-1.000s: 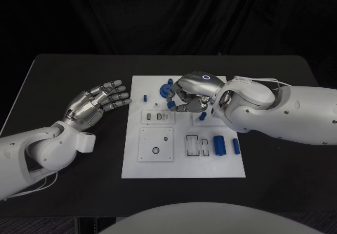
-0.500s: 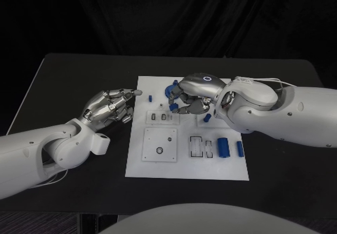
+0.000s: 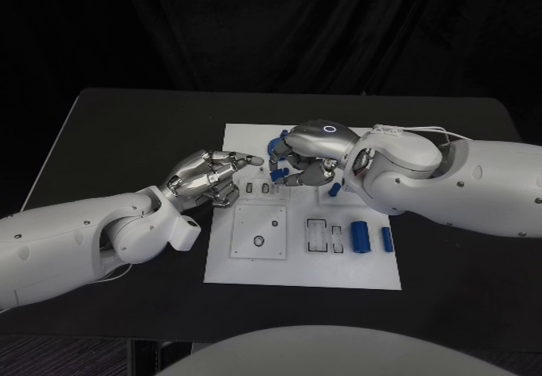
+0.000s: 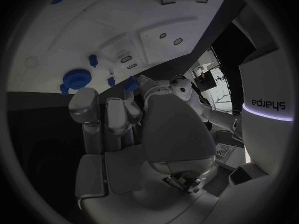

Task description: Assemble the parts on the task board

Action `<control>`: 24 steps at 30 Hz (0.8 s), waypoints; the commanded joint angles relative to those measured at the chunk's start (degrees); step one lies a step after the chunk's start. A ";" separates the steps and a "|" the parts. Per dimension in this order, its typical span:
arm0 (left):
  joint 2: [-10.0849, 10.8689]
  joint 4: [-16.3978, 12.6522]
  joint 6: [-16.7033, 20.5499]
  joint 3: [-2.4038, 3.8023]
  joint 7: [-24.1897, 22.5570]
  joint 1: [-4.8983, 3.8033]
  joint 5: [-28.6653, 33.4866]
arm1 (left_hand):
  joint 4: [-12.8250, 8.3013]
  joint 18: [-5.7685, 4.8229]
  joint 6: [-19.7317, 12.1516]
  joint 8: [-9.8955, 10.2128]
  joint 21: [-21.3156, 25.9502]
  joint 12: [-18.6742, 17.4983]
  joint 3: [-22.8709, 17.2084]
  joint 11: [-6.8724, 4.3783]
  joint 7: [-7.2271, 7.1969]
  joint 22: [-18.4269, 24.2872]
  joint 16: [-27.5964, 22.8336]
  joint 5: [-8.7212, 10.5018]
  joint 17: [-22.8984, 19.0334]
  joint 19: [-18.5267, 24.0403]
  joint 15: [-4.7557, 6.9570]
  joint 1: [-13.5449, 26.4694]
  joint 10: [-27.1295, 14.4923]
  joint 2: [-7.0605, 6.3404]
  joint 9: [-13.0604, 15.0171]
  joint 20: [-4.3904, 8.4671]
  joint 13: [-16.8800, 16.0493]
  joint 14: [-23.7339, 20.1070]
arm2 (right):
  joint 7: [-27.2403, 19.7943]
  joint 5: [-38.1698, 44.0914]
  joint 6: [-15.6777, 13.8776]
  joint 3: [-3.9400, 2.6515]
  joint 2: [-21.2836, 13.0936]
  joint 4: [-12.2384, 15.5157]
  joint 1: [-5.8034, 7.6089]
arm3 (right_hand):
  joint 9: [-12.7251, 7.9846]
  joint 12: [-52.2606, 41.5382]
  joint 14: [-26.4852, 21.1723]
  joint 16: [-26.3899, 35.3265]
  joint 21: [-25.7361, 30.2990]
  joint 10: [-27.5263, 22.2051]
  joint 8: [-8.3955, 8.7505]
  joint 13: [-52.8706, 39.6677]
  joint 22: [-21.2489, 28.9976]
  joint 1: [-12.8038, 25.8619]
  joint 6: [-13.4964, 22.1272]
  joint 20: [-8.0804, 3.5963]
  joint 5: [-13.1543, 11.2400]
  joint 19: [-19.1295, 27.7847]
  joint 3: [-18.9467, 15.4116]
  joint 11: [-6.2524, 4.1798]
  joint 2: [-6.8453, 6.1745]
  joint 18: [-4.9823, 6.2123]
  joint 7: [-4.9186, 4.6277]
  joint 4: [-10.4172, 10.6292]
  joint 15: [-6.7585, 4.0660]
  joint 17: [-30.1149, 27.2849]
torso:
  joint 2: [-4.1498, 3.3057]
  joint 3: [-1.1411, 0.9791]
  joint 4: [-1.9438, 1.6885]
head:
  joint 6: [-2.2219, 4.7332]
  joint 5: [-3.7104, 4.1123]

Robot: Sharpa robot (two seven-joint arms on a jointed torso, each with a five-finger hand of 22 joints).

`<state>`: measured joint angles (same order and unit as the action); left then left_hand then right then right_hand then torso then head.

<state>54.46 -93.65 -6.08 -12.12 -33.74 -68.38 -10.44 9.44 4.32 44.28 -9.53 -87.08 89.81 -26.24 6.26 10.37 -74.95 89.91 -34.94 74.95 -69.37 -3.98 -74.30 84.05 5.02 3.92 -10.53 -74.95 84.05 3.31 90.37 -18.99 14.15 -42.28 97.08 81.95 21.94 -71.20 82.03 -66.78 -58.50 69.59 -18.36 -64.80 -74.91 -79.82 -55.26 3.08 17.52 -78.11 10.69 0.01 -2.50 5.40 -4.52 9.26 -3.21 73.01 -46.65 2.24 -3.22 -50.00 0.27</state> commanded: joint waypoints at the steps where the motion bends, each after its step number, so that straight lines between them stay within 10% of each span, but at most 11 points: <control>1: -0.47 0.16 -4.45 0.03 2.90 0.14 -1.59 | 0.36 -0.43 -0.44 0.41 -0.11 0.19 -0.01 -0.28 0.07 -0.09 0.09 0.31 15.05 0.04 0.29 0.51 5.95 -0.10 -0.09 0.26 -15.05 5.95 | -0.38 0.44 0.79 -0.02 0.06 -0.08 -0.17 | 4.70 0.22 -0.25 0.24 0.27 -0.32 -2.53 0.11 -4.95 -0.07 -1.07 -0.01 0.28 0.31 0.22 -0.04 0.29 0.62 0.79 0.10 0.00 -0.09 | 0.18 -0.04 0.08 | 0.00 -0.09; 24: -1.39 1.65 -6.85 0.03 6.84 0.29 -1.70 | 1.20 -0.28 -0.76 1.26 0.33 0.19 0.99 0.27 0.61 0.75 0.09 4.61 15.05 1.23 -0.11 1.58 5.95 -0.15 0.05 0.05 -15.05 5.95 | -1.36 0.44 -2.05 -0.02 -0.46 0.16 -0.23 | 4.92 1.71 -0.90 1.93 2.01 -1.77 -2.32 1.75 -4.46 0.13 -0.50 0.14 0.05 0.95 0.58 0.16 0.23 0.91 0.53 0.30 0.15 -1.25 | 0.02 -0.11 0.09 | 0.00 -0.15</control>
<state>53.12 -91.95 -11.86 -12.13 -27.55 -68.20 -12.01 10.57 4.34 43.69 -8.47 -87.08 89.80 -25.43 6.27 10.96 -74.17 89.89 -30.30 74.93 -68.47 -3.99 -73.16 84.05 4.80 3.98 -10.57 -74.94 84.05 2.63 90.42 -19.66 14.15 -42.64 97.01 81.86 21.95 -69.66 81.40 -64.97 -56.57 68.11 -18.42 -63.00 -74.90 -79.62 -55.16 3.28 17.21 -77.49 10.92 0.20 -2.72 5.39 -4.42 9.51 -3.00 71.72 -46.66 2.13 -3.18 -50.00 0.15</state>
